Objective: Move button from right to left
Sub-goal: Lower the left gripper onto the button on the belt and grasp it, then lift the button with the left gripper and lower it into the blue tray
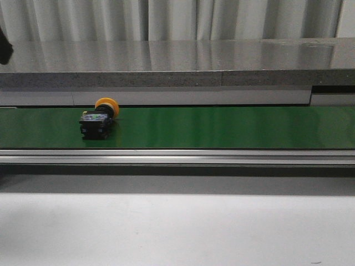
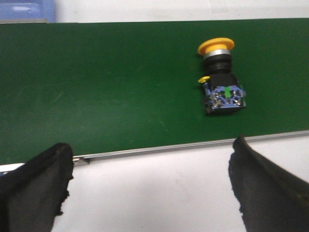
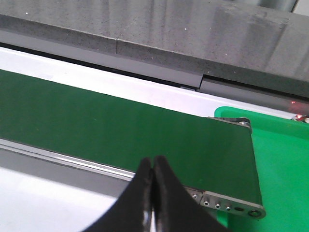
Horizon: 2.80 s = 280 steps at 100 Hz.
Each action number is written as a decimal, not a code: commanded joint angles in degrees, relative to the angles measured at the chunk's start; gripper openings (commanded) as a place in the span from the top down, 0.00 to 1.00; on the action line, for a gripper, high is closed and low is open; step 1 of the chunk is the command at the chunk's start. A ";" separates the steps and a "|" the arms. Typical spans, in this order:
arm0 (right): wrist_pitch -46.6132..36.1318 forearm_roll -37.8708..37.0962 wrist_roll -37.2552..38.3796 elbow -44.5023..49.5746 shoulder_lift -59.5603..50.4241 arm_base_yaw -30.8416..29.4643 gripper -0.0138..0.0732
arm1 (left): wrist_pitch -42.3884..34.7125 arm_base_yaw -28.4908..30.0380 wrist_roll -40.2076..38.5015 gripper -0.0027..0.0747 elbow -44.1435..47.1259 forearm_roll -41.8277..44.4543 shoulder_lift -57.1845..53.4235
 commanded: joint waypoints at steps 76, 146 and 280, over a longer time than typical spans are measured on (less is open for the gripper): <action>-4.05 0.57 -0.25 -1.34 0.38 -0.05 0.92 | -8.07 -6.63 -0.11 0.25 -10.11 3.71 20.45; -4.05 0.57 -0.25 -1.34 0.38 -0.05 0.92 | -6.57 -3.02 -0.11 0.86 -10.11 5.33 23.20; -4.05 0.57 -0.25 -1.34 0.38 -0.05 0.92 | -6.68 22.98 0.05 0.88 -10.11 21.82 19.26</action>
